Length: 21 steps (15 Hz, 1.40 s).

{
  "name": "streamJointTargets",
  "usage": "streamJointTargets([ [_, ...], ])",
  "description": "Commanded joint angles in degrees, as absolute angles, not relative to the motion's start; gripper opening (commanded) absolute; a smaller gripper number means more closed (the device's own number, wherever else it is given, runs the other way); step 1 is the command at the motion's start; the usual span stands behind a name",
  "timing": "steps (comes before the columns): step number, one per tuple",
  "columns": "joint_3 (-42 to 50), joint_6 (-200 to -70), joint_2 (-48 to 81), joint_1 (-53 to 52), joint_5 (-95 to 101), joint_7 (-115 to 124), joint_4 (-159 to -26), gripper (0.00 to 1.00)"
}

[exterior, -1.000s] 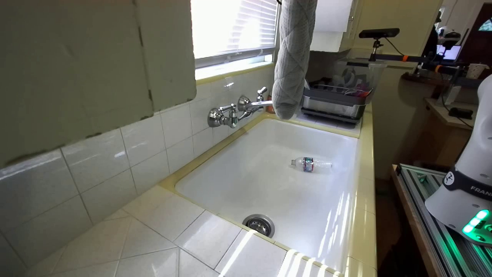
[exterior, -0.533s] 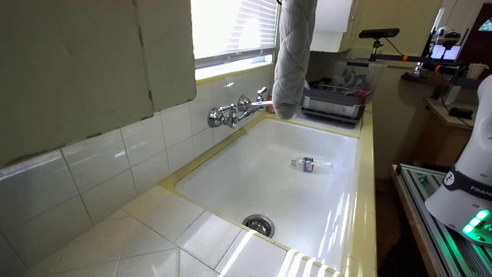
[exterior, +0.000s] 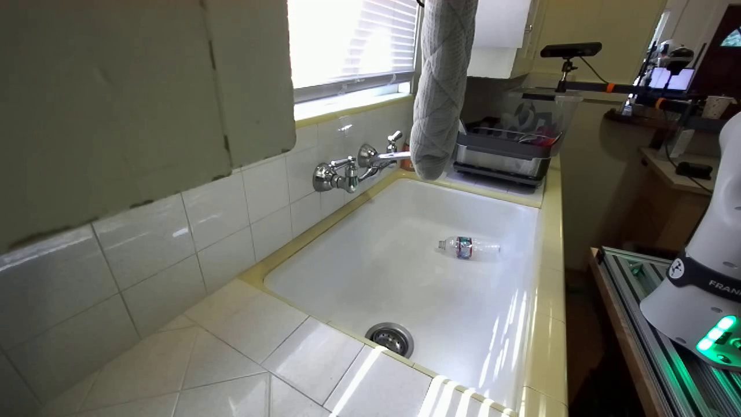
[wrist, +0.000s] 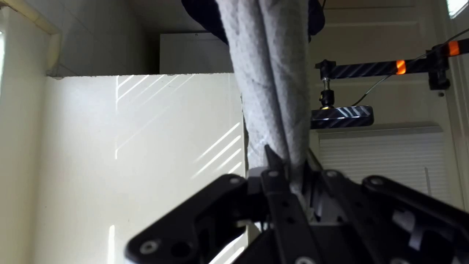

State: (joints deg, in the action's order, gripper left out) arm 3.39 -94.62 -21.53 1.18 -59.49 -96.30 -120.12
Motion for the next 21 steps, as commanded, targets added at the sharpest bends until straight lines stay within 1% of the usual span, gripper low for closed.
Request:
streamJointTargets([
  [1,3.5,-94.4,-21.4,1.1,-59.4,-96.2,-119.9,0.16],
  [4,3.5,-94.4,-21.4,1.1,-59.4,-96.2,-119.9,0.16],
  [5,3.5,-94.4,-21.4,1.1,-59.4,-96.2,-119.9,0.04],
  [21,0.5,-99.3,-18.4,-2.0,-59.8,-98.3,-102.3,0.04],
])
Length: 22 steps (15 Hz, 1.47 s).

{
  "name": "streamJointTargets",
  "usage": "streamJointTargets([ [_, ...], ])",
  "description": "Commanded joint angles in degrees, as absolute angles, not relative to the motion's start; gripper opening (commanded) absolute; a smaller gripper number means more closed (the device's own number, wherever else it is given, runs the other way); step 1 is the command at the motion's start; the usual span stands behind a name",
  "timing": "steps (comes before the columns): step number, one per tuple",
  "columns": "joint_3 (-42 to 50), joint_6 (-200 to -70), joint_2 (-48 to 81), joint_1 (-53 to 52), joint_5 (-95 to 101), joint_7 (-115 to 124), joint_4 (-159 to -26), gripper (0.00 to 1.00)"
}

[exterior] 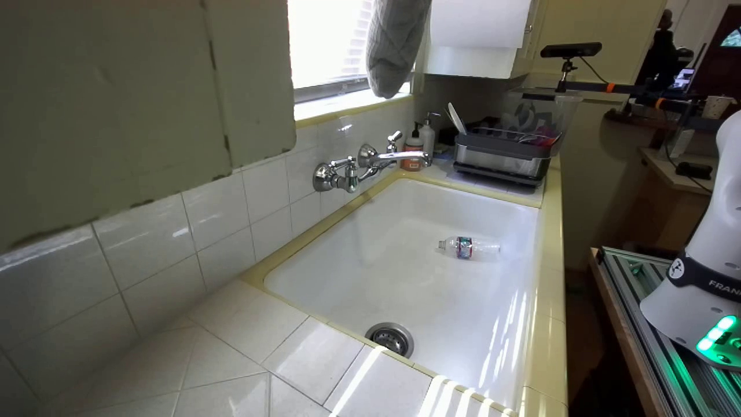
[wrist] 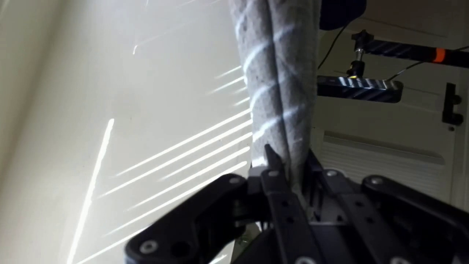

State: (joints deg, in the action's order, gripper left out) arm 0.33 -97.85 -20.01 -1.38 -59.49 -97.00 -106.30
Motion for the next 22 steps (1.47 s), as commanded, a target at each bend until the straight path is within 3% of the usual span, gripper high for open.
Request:
streamJointTargets([
  [1,0.5,-100.1,-18.1,-2.0,-59.9,-98.3,-101.0,0.04],
  [5,0.5,-101.8,-15.6,-2.7,-60.7,-98.6,-95.6,0.04],
  [6,0.8,-100.9,-17.6,-2.3,-59.4,-97.7,-98.7,0.16],
  [18,0.7,-101.0,-15.7,-2.5,-59.5,-97.8,-95.9,0.16],
  [19,0.7,-101.0,-15.7,-2.5,-59.5,-97.8,-95.9,0.04],
  [22,-0.1,-102.7,-15.1,-2.7,-58.7,-97.6,-93.9,0.04],
])
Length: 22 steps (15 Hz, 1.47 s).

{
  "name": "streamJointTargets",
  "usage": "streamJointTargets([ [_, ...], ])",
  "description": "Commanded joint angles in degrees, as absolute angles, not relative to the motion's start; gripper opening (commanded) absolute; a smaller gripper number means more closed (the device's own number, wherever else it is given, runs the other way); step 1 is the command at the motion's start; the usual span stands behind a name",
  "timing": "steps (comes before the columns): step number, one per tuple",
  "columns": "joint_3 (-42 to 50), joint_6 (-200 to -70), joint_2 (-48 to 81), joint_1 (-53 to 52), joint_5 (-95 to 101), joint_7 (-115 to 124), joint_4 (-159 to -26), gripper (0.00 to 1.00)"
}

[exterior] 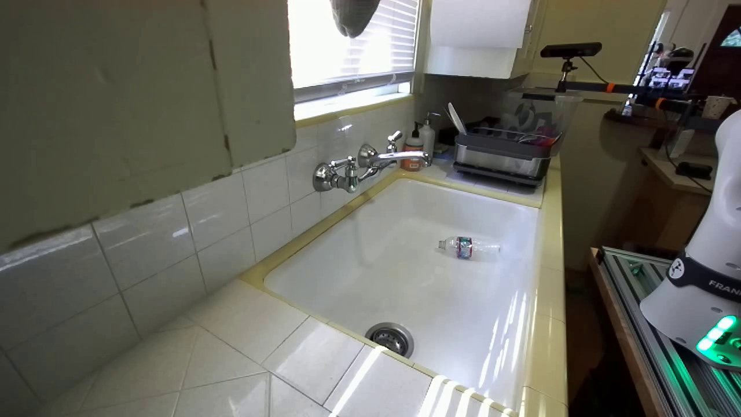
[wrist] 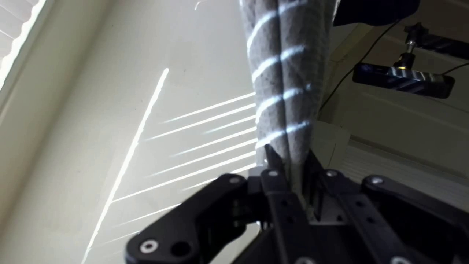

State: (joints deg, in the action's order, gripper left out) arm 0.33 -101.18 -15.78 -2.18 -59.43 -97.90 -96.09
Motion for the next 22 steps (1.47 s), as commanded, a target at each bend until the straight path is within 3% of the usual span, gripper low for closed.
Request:
streamJointTargets([
  [1,-0.3,-103.3,-14.9,-2.7,-58.6,-97.5,-93.2,0.04],
  [22,-6.1,-121.2,-7.7,-6.0,-46.6,-89.8,-76.4,0.04],
])
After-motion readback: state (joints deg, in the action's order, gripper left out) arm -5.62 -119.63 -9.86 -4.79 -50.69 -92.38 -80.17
